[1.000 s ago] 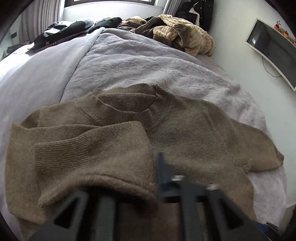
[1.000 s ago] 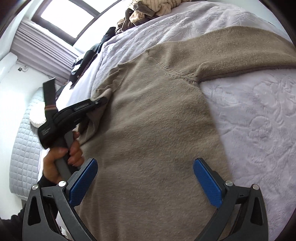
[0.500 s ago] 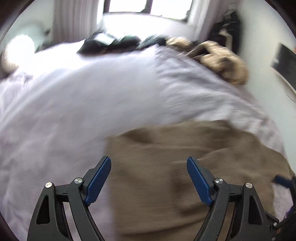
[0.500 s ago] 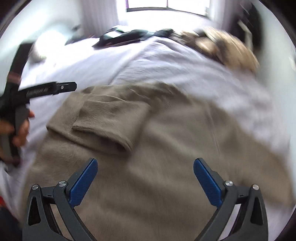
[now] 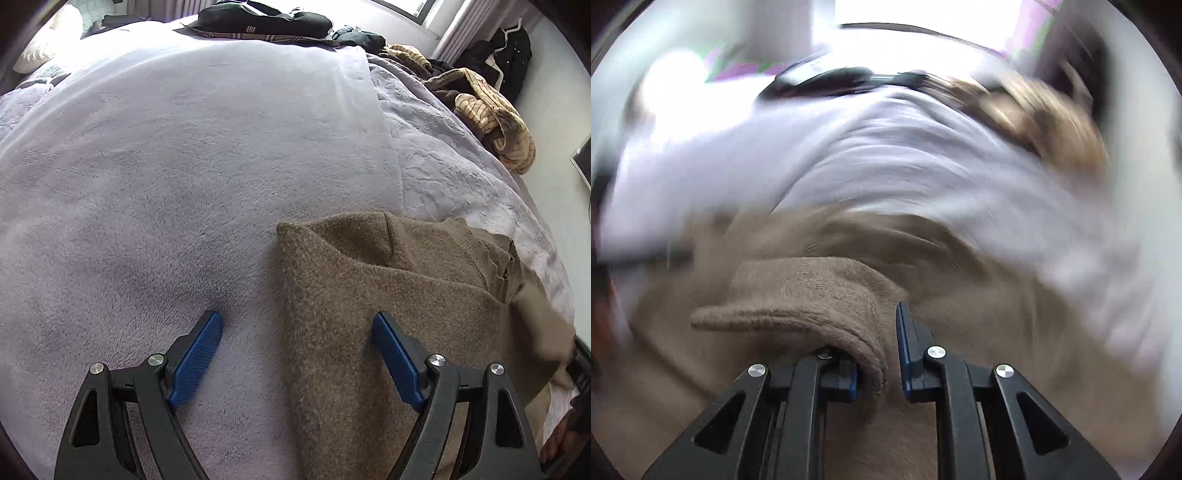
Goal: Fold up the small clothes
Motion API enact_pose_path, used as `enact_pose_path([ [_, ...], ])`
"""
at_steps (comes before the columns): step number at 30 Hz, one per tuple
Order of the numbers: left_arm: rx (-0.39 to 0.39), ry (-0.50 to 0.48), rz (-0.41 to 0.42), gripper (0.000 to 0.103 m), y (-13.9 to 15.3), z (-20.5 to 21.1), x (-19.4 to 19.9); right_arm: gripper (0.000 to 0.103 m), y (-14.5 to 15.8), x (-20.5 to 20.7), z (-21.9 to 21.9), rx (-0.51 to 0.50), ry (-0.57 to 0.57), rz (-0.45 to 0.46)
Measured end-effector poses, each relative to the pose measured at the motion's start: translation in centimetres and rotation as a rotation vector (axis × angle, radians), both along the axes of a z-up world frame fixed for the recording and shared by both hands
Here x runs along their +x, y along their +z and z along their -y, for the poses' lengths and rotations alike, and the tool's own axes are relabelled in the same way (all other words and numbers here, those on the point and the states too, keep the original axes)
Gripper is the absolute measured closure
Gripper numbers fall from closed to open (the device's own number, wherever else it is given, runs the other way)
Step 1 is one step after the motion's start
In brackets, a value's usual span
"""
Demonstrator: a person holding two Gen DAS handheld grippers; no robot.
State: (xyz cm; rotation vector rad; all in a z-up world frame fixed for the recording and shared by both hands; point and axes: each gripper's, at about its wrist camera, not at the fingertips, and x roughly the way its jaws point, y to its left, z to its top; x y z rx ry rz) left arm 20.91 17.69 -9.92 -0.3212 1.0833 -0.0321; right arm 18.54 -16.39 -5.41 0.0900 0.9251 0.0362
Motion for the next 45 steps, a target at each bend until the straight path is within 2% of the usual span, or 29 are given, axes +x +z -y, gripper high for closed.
enact_pose_path([
  [2, 0.004, -0.001, 0.0, 0.019, -0.1, 0.4, 0.4, 0.06, -1.6, -0.1, 5.3, 0.238, -0.135, -0.063],
  [3, 0.009, -0.003, 0.001, 0.019, -0.1, 0.6, 0.5, 0.027, -2.7, -0.4, 7.5, 0.339, -0.188, -0.105],
  [4, 0.014, -0.004, 0.003, 0.019, -0.1, 0.7, 0.5, 0.022, -3.5, -1.0, 9.4, 0.458, -0.215, -0.104],
  [6, 0.029, -0.003, 0.005, 0.019, -0.2, 1.1, 0.6, 0.022, -3.9, -1.9, 11.4, 0.602, -0.231, -0.062],
  [9, 0.05, 0.005, 0.0, 0.021, -0.3, 1.6, 0.9, 0.022, -4.1, -1.5, 12.0, 0.639, -0.266, -0.061],
  [10, 0.049, 0.004, -0.002, 0.042, -0.2, 1.7, 1.0, 0.028, -4.2, -1.2, 12.0, 0.634, -0.273, -0.066],
  [11, 0.037, -0.005, 0.002, 0.06, 0.0, 1.9, 1.1, 0.039, -4.0, -1.4, 11.8, 0.61, -0.278, -0.075],
  [12, 0.023, -0.016, 0.0, 0.082, 0.2, 2.0, 1.2, 0.079, -3.7, -0.8, 11.2, 0.565, -0.26, -0.09],
  [13, 0.022, -0.015, 0.006, 0.084, 0.5, 1.9, 1.2, 0.095, -3.4, -0.5, 10.7, 0.536, -0.237, -0.086],
  [16, 0.041, -0.017, 0.036, 0.088, 1.0, 1.6, 1.1, 0.095, -1.3, -0.1, 9.2, 0.492, -0.14, -0.015],
  [18, 0.048, -0.02, 0.031, 0.088, 0.5, 1.2, 1.1, 0.095, -1.0, 0.0, 9.0, 0.425, -0.14, -0.017],
  [20, 0.035, -0.008, 0.036, 0.088, 0.2, 0.5, 1.0, 0.095, -2.4, 0.6, 9.8, 0.354, -0.208, -0.079],
  [22, 0.029, 0.009, 0.035, 0.087, 0.4, 0.0, 0.7, 0.095, -4.2, -0.2, 11.2, 0.388, -0.273, -0.143],
  [23, 0.029, 0.015, 0.034, 0.087, 0.6, -0.1, 0.6, 0.095, -4.5, -1.1, 11.7, 0.421, -0.284, -0.13],
  [29, 0.143, -0.006, 0.052, 0.087, 2.7, 0.0, -1.5, 0.09, -3.5, -3.7, 12.7, 0.412, -0.313, -0.112],
  [32, 0.136, -0.016, 0.052, 0.087, 3.4, 0.3, -3.2, 0.086, -3.3, -4.6, 12.9, 0.429, -0.32, -0.115],
  [35, 0.117, -0.025, 0.043, 0.087, 3.6, 0.9, -4.8, 0.077, -2.7, -7.1, 13.5, 0.445, -0.313, -0.114],
  [37, 0.114, -0.039, 0.036, 0.087, 3.6, 1.8, -5.9, 0.062, -2.4, -8.2, 13.6, 0.455, -0.308, -0.113],
  [41, 0.133, -0.06, 0.033, 0.086, 3.8, 3.6, -8.0, 0.059, -2.0, -9.8, 13.6, 0.468, -0.305, -0.112],
  [42, 0.156, -0.061, 0.039, 0.067, 4.0, 4.1, -8.5, 0.059, -2.0, -10.2, 13.6, 0.475, -0.304, -0.113],
  [43, 0.163, -0.066, 0.046, 0.032, 4.2, 4.6, -9.0, 0.055, -2.0, -10.6, 13.6, 0.484, -0.304, -0.114],
  [44, 0.159, -0.066, 0.062, 0.022, 4.5, 4.9, -9.6, 0.053, -2.0, -11.0, 13.6, 0.496, -0.304, -0.115],
  [45, 0.156, -0.067, 0.088, 0.02, 5.0, 5.3, -10.2, 0.05, -2.0, -11.4, 13.7, 0.507, -0.304, -0.115],
])
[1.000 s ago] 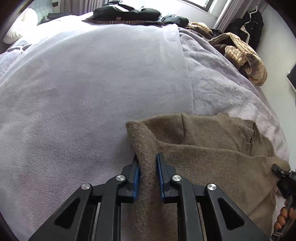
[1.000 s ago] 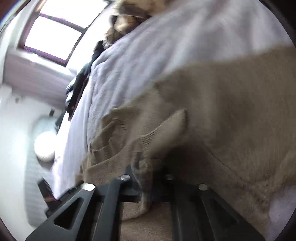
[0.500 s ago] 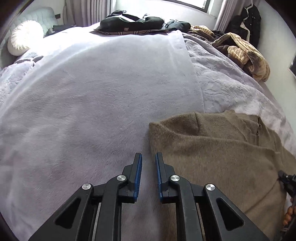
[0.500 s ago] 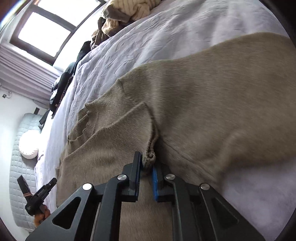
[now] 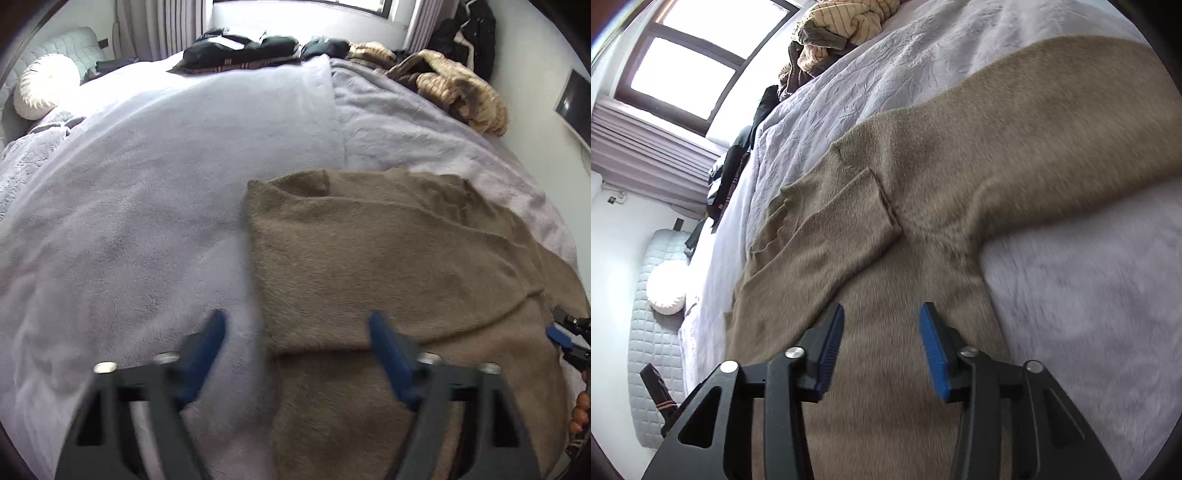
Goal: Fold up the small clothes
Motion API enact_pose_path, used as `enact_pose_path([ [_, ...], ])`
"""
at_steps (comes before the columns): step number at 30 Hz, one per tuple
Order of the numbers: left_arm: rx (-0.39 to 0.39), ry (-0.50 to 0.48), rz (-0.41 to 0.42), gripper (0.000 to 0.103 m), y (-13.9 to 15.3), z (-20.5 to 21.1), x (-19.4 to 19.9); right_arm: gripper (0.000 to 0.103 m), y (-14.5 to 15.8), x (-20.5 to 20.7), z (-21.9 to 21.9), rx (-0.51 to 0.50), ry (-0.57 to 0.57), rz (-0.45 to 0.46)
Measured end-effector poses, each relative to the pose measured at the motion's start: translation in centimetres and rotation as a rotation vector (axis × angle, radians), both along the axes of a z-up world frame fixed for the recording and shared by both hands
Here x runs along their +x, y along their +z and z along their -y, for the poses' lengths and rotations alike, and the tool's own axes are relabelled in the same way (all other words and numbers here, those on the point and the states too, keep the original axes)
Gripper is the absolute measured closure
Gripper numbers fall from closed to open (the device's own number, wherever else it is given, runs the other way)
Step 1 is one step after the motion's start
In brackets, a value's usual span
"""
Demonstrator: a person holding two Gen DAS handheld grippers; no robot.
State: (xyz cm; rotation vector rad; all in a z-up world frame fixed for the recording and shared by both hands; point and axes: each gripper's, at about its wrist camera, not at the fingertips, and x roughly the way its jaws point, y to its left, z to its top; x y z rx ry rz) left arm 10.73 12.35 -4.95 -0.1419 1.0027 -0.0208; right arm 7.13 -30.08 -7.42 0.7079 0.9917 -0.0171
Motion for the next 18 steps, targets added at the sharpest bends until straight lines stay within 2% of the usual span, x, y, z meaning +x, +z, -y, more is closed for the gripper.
enact_pose_path([
  [5, 0.038, -0.062, 0.018, 0.02, 1.1, 2.6, -1.7, 0.049, 0.1, -2.2, 0.3, 0.018, 0.003, 0.011],
  [8, 0.035, -0.088, 0.0, 0.019, 1.3, 3.9, -2.4, 0.043, 0.3, -3.2, 0.5, 0.042, 0.001, 0.021],
  [10, 0.04, -0.097, -0.008, 0.008, 1.4, 4.8, -3.2, 0.042, 0.5, -3.9, 0.7, 0.048, -0.002, 0.028],
  [12, 0.054, -0.101, 0.01, 0.001, 1.6, 5.7, -4.0, 0.039, 0.6, -4.6, 1.0, 0.058, -0.004, 0.033],
  [14, 0.074, -0.112, 0.02, 0.001, 1.7, 6.5, -4.7, 0.03, 0.8, -5.5, 1.4, 0.069, -0.009, 0.038],
  [18, 0.098, -0.145, 0.013, 0.001, 1.7, 8.2, -5.8, 0.029, 0.9, -7.0, 2.4, 0.084, -0.024, 0.052],
])
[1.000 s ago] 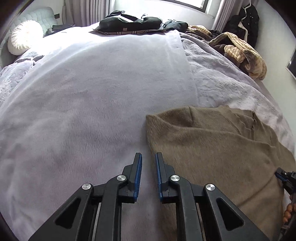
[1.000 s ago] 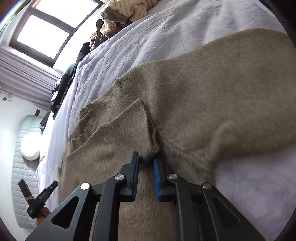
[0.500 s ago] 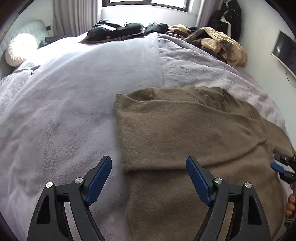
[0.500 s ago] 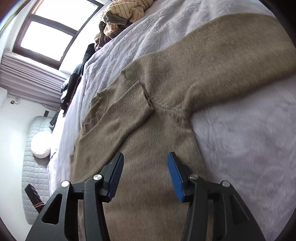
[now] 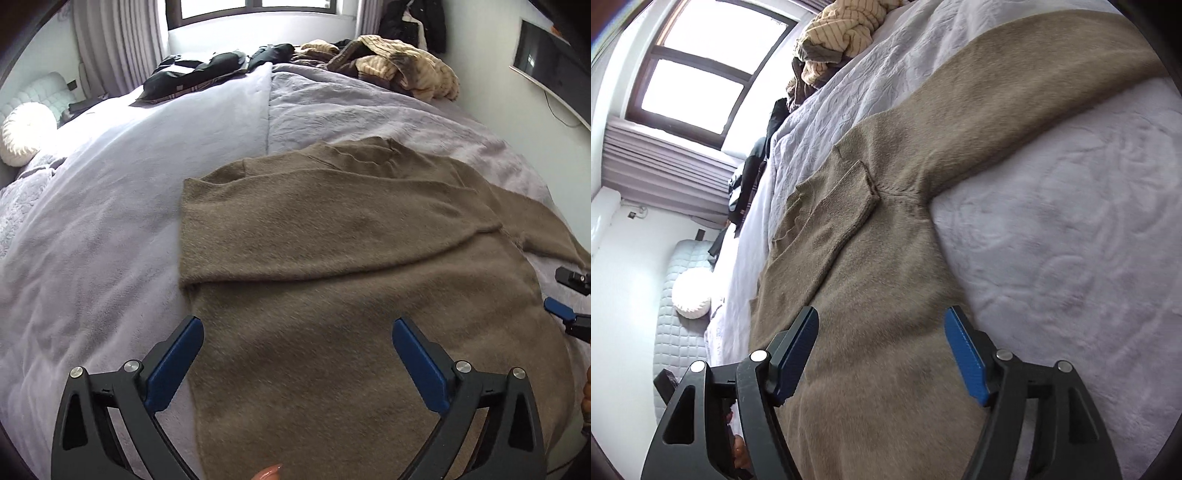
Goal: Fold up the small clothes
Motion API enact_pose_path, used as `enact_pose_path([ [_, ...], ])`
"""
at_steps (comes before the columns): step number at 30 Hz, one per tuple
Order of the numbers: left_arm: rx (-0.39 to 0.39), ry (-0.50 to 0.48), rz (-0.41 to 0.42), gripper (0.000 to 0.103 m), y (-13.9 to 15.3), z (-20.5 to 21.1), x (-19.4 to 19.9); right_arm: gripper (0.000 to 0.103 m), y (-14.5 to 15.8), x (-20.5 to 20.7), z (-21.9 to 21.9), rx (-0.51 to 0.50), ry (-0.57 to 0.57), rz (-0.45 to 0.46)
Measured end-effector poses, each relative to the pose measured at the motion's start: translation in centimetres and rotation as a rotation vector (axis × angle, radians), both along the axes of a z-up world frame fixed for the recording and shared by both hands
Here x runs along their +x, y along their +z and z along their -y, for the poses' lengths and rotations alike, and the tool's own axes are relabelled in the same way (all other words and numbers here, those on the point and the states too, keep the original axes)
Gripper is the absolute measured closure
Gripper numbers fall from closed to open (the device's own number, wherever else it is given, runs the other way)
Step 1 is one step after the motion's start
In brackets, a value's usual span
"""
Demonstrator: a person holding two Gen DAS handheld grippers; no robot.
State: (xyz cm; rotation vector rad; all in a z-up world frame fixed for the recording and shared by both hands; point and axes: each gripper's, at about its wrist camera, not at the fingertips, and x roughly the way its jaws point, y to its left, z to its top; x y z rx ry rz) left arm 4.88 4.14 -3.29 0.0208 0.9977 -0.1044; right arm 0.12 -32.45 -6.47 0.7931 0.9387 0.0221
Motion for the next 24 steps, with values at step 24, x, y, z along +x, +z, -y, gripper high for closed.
enact_pose_path([
  [24, -0.138, -0.092, -0.166, 0.001, -1.9, 10.0, -2.4, 0.029, 2.2, -5.0, 15.3, 0.097, -0.287, 0.154],
])
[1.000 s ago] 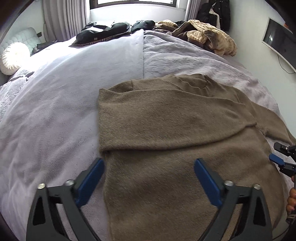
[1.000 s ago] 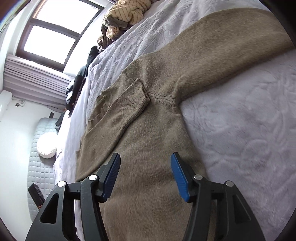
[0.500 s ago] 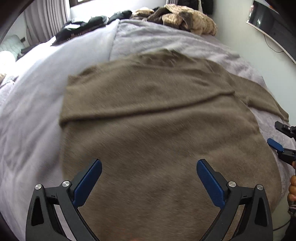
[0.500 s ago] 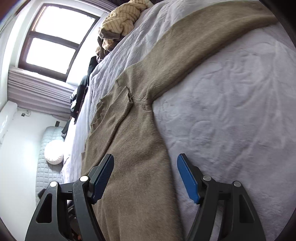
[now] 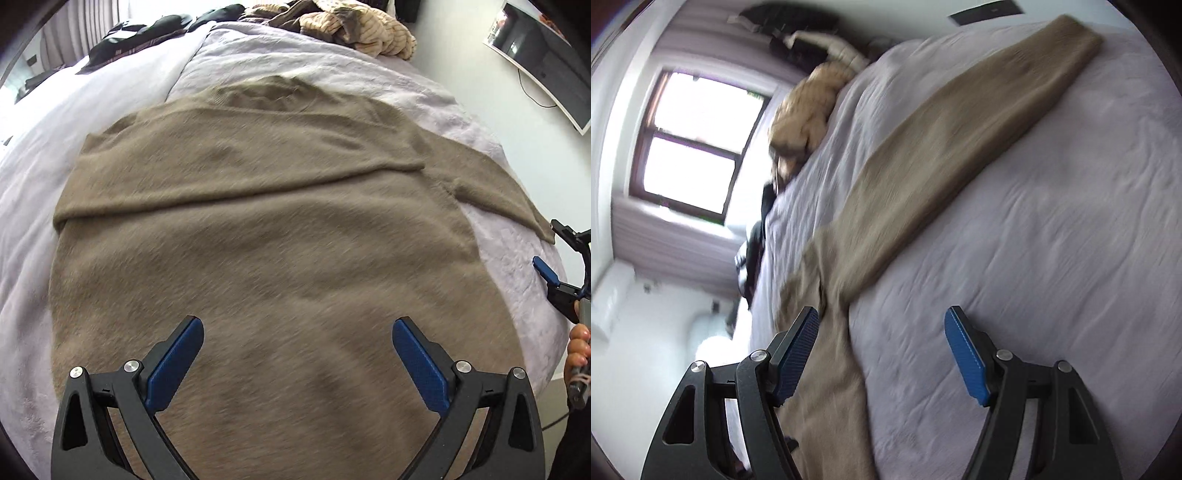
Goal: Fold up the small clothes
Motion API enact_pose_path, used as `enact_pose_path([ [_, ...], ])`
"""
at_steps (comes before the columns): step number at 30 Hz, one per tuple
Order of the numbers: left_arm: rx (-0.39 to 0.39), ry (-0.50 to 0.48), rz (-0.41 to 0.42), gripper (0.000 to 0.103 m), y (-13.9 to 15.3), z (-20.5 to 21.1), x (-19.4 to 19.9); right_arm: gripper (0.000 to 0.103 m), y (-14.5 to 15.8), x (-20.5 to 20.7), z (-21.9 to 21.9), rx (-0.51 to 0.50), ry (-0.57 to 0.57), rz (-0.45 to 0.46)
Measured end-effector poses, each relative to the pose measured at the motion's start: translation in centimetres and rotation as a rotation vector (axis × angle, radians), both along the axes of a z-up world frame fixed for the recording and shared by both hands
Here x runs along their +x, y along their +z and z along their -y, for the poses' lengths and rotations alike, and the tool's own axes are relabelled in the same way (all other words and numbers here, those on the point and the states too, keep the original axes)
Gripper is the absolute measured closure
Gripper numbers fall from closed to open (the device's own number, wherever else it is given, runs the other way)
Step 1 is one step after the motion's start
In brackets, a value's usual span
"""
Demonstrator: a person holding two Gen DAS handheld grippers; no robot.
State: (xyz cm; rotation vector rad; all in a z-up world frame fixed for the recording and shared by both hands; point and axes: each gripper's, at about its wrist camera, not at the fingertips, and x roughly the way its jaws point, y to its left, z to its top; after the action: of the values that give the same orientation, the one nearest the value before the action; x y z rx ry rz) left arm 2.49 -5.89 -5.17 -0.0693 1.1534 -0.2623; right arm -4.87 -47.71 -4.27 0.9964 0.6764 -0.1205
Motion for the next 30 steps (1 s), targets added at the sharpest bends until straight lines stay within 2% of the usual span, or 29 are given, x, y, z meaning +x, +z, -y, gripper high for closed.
enact_pose_path([
  [4, -0.014, 0.005, 0.007, 0.001, 0.4, 1.7, 0.9, 0.029, 0.5, 0.0, 3.4, 0.008, -0.102, 0.031],
  [10, -0.001, 0.025, 0.021, 0.001, 0.5, 4.3, 2.2, 0.029, 0.0, 1.0, 7.5, -0.003, -0.193, 0.019],
  [15, -0.001, 0.008, -0.001, 0.001, 0.4, 6.5, 3.2, 0.029, -1.1, 1.2, 10.7, 0.089, -0.261, 0.064],
  [20, -0.011, 0.0, 0.009, 0.001, 0.5, 7.6, 3.9, 0.029, -1.3, 1.9, 12.1, 0.189, -0.26, 0.135],
  [21, -0.009, -0.004, 0.013, 0.001, 0.5, 7.7, 4.1, 0.035, -1.6, 2.0, 12.2, 0.224, -0.26, 0.148],
  [22, 0.0, -0.004, 0.02, 0.001, 0.6, 7.7, 4.5, 0.054, -2.0, 2.1, 12.5, 0.265, -0.255, 0.155],
  [23, 0.008, 0.001, 0.03, 0.001, 0.7, 7.7, 4.7, 0.065, -2.5, 2.4, 12.5, 0.303, -0.248, 0.154],
  [24, 0.013, 0.01, 0.042, 0.001, 0.8, 7.4, 5.1, 0.084, -3.2, 2.5, 12.6, 0.354, -0.25, 0.156],
  [25, 0.012, 0.018, 0.049, 0.001, 1.0, 7.1, 5.3, 0.093, -3.7, 2.5, 12.2, 0.385, -0.256, 0.163],
  [27, 0.01, 0.037, 0.064, 0.001, 1.3, 6.1, 5.9, 0.094, -4.0, 2.7, 11.6, 0.421, -0.248, 0.191],
  [30, 0.033, 0.058, 0.095, 0.001, 1.6, 4.6, 6.5, 0.094, -2.5, 4.1, 9.8, 0.399, -0.171, 0.235],
])
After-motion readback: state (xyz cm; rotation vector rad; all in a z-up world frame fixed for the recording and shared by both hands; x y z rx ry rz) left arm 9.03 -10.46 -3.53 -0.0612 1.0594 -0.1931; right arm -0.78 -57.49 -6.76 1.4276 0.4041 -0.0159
